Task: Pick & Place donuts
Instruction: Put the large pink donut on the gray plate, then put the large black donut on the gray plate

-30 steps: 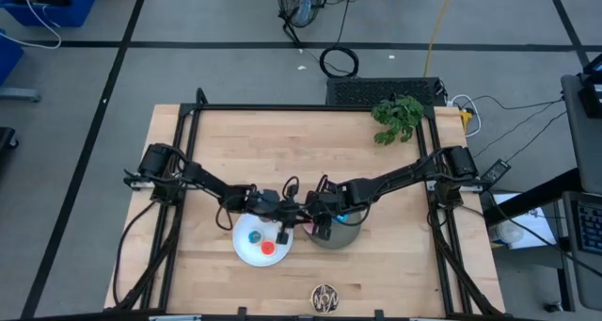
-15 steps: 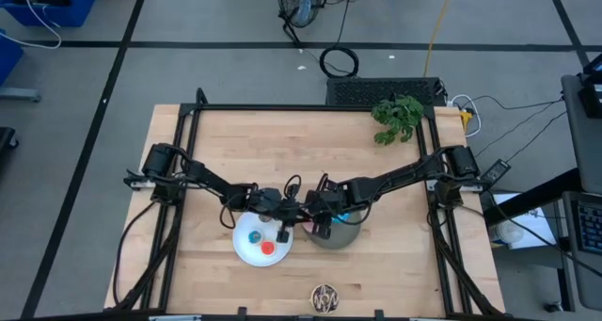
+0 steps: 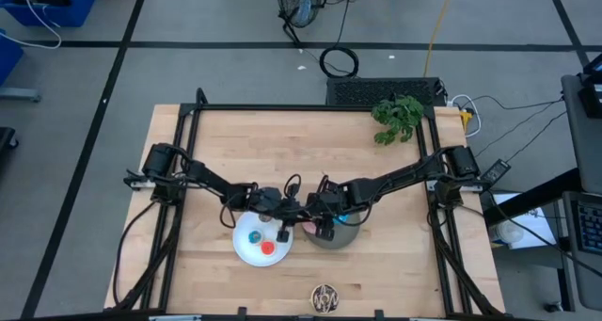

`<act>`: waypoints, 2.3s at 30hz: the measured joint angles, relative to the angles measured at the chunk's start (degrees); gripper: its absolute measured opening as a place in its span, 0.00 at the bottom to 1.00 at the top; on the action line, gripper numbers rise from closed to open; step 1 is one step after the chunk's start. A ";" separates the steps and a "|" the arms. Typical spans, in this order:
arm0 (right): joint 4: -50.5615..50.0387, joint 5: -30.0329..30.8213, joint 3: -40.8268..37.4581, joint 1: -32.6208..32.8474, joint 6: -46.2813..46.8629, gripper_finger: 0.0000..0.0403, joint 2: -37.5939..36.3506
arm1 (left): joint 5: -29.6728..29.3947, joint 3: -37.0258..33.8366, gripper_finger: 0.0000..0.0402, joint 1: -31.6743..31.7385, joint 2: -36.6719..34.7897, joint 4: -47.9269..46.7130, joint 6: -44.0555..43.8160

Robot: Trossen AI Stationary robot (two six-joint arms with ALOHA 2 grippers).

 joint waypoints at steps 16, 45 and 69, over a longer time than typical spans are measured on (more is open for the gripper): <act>-2.79 3.20 0.00 0.11 -2.63 0.63 -6.30 | 0.60 -0.02 0.12 0.30 -0.15 1.17 3.05; -2.82 10.26 0.00 8.12 -5.09 0.00 -9.31 | -7.99 -23.94 0.02 -0.90 -73.10 -29.20 16.69; 30.84 7.23 -29.06 7.67 -10.50 0.00 -29.07 | -19.25 -41.86 0.03 7.34 -87.49 -24.18 10.22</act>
